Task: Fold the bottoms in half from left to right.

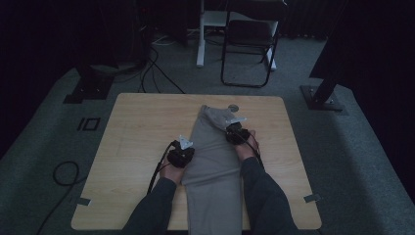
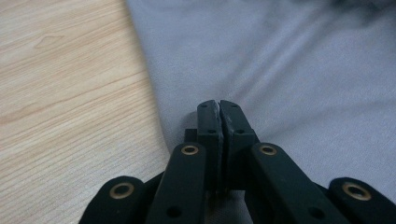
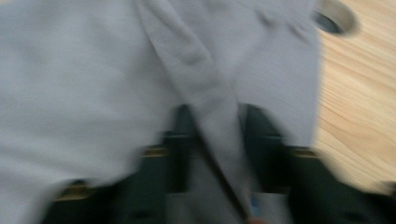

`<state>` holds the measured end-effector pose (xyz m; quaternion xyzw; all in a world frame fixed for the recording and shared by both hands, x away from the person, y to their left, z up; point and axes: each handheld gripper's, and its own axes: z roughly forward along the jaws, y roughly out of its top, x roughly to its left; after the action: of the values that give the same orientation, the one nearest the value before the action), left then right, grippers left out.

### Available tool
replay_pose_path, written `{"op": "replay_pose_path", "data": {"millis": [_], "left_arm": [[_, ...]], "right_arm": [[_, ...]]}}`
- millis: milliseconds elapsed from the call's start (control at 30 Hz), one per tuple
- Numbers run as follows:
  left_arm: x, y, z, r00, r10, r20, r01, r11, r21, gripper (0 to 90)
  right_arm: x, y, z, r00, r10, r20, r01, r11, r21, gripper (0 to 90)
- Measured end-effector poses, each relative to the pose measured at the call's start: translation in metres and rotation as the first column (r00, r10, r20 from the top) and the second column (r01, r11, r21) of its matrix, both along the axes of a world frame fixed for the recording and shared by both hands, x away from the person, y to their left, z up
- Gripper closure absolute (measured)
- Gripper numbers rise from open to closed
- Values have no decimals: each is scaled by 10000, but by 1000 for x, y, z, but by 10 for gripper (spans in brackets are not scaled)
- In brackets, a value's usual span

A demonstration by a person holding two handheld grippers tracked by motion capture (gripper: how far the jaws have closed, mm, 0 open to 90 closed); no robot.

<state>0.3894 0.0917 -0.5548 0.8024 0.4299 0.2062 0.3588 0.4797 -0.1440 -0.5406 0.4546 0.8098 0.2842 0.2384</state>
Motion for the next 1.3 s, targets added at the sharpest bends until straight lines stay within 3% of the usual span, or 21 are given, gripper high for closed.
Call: {"op": "replay_pose_path", "data": {"millis": [33, 67, 100, 133, 167, 200, 233, 267, 300, 333, 467, 633, 700, 833, 1000, 1067, 1167, 1300], "left_arm": [[0, 0, 0, 10000, 0, 0, 0, 10000, 0, 874], [0, 0, 0, 10000, -1, 1, 1, 10000, -6, 874], [0, 0, 0, 10000, -7, -3, 7, 10000, 3, 873], [0, 0, 0, 10000, -2, 3, 2, 10000, -10, 873], [0, 0, 0, 10000, -32, 10, 32, 10000, -10, 857], [0, 0, 0, 10000, -32, 10, 32, 10000, -10, 836], [0, 0, 0, 9999, -157, -35, 157, 9998, -103, 798], [0, 0, 0, 9999, -157, -35, 157, 9998, -103, 761], [0, 0, 0, 9997, -236, -72, 235, 9996, -183, 761], [1, -1, 0, 9990, -440, -91, 437, 9986, -301, 672], [9, 0, 3, 9993, -358, -64, 353, 9974, -635, 625], [26, 2, 11, 9999, -131, 76, 136, 9981, -604, 623], [43, 3, 13, 10000, 30, -16, -31, 9977, -672, 624], [59, -1, 12, 9997, 172, -191, -182, 9984, -528, 619], [70, -8, 8, 9993, 185, -337, -195, 9994, -285, 609], [73, -10, 4, 9981, 283, -550, -286, 9996, -53, 629], [71, -8, 4, 9982, 252, -539, -262, 9995, -180, 720], [56, -3, 4, 9987, 50, -506, -54, 9999, -89, 761]], "right_arm": [[0, 0, 0, 10000, 0, 0, 0, 10000, 0, 799], [1, -4, 1, 9991, -403, -101, 407, 9986, 331, 854], [2, -15, 3, 9943, -1039, -224, 1055, 9907, 864, 870], [2, -15, 3, 9943, -1039, -224, 1055, 9907, 864, 870], [1, -25, 2, 9896, -1402, -317, 1426, 9856, 906, 837], [1, -25, 2, 9896, -1402, -317, 1426, 9856, 906, 837], [1, -33, -2, 9847, -1669, -498, 1705, 9821, 802, 734], [0, -37, -3, 9841, -1694, -537, 1743, 9789, 1066, 711], [0, -37, -3, 9841, -1694, -537, 1743, 9789, 1066, 711], [0, -42, -2, 9831, -1703, -670, 1772, 9773, 1163, 656], [1, -43, -2, 9841, -1625, -722, 1692, 9805, 1003, 598], [1, -44, -1, 9822, -1759, -663, 1822, 9776, 1055, 571], [-1, -43, 3, 9866, -1606, -293, 1632, 9758, 1456, 563], [1, -36, 5, 9895, -1425, -227, 1442, 9801, 1362, 558], [4, -33, 0, 9892, -1371, -520, 1431, 9801, 1377, 564], [4, -32, -5, 9892, -1355, -562, 1418, 9812, 1310, 562], [2, -32, -6, 9898, -1344, -477, 1398, 9802, 1404, 563], [-9, -29, -8, 9940, -1054, -306, 1087, 9837, 1430, 564]]}}
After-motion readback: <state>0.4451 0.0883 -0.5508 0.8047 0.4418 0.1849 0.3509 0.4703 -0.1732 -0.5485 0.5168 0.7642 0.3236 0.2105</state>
